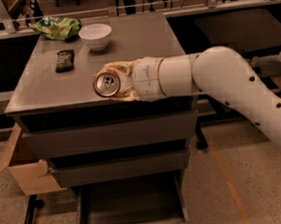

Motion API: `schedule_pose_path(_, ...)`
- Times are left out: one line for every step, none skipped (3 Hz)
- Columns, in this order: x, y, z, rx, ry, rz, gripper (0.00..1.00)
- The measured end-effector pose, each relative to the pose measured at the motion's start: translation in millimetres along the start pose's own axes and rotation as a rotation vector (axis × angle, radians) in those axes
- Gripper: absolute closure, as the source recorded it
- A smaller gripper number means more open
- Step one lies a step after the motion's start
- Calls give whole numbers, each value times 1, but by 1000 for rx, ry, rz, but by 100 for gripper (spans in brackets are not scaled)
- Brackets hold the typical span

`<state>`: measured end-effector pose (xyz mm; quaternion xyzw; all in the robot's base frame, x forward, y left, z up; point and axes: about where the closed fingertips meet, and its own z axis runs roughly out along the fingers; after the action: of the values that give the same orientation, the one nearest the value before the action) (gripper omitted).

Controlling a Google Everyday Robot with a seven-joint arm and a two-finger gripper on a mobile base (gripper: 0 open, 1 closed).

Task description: Pick coke can from bottom drawer and place on counter

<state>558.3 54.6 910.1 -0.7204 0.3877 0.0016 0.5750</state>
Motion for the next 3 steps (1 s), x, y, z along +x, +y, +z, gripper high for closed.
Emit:
schedule_pose_path(12,-31,9,-21,19,44,100)
schedule_pose_path(30,-56,22,-58,36,127,100)
schedule_pose_path(52,-72,35,-103,68,241,100)
